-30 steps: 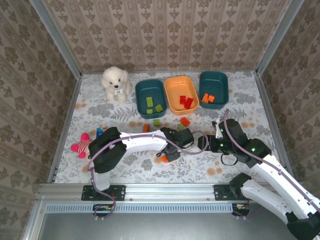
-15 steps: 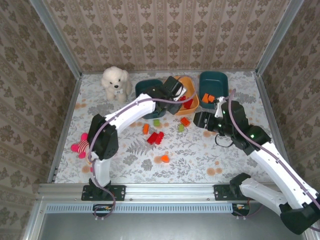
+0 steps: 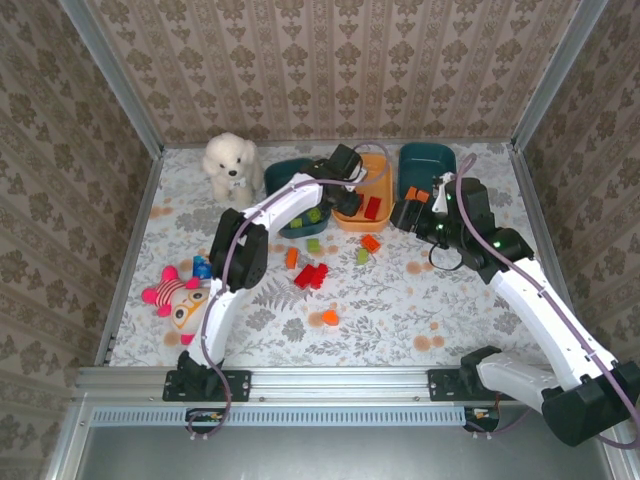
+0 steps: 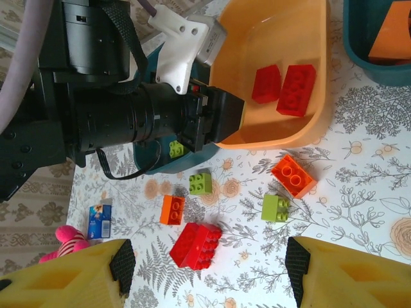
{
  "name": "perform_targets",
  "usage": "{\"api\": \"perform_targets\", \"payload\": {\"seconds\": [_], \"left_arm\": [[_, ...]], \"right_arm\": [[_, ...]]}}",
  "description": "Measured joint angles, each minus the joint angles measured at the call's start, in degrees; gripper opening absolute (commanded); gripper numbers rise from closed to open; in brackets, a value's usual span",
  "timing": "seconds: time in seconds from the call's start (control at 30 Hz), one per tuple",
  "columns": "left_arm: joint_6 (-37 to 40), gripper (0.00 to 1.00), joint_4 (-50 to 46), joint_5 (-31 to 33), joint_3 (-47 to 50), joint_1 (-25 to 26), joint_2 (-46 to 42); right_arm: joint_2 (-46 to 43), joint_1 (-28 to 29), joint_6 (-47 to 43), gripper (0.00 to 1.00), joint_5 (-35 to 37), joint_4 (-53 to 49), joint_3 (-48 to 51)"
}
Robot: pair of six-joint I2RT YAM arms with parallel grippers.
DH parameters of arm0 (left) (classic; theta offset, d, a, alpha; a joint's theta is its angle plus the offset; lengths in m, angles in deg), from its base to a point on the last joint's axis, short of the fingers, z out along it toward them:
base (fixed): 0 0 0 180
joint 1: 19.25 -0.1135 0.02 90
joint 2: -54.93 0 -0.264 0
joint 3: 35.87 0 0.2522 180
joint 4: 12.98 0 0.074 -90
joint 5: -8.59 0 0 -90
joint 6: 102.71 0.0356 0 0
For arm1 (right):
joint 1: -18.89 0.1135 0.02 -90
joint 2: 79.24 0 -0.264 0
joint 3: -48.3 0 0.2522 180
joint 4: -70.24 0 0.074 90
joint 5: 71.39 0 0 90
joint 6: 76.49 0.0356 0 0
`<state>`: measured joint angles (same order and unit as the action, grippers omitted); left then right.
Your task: Sort the legos into containers by color
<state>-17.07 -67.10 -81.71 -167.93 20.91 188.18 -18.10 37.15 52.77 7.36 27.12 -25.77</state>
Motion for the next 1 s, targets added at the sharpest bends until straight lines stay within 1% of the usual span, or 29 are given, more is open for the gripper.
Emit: {"api": "perform_targets", "payload": {"seconds": [0.07,0.17,0.33,0.53,0.67,0.73,0.83,1.0], "left_arm": [[-0.42,0.47,0.15,-0.87,-0.15,0.02,0.0],[-1.16,0.54,0.07,-1.81,-0.24,0.24,0.04],[-1.97,0.6,0.04,-2.56,-0.28,0.35,0.07],[-2.8,0.64,-0.46,-2.47,-1.81,0.31,0.04],[-5.01,0.67,-0.61,-1.68,-2.54,0.24,-1.31],[-7.04,0.67,-0.42,-1.44,-1.6,-0.07,-3.56],[-11.13,0.68,1.6,-1.42,4.31,-1.27,-11.17],[-18.73,0.69,7.43,-1.07,23.02,-6.08,-31.08]], "right_arm": [[0.28,-0.39,0.0,0.66,-0.5,-0.02,0.0],[1.14,-0.98,0.0,0.66,-1.36,0.02,0.0],[3.21,-1.2,0.02,0.66,-2.4,0.07,0.0],[4.74,-1.2,-0.02,0.66,-2.8,0.09,0.0],[4.87,-1.2,-0.46,0.65,-2.75,-0.04,-0.07],[5.22,-0.96,-1.62,0.65,-2.69,-1.16,-0.76],[7.17,1.11,-4.61,0.65,-1.27,-4.11,-3.56],[13.53,10.16,-9.18,0.64,0.55,-7.02,-8.31]]}}
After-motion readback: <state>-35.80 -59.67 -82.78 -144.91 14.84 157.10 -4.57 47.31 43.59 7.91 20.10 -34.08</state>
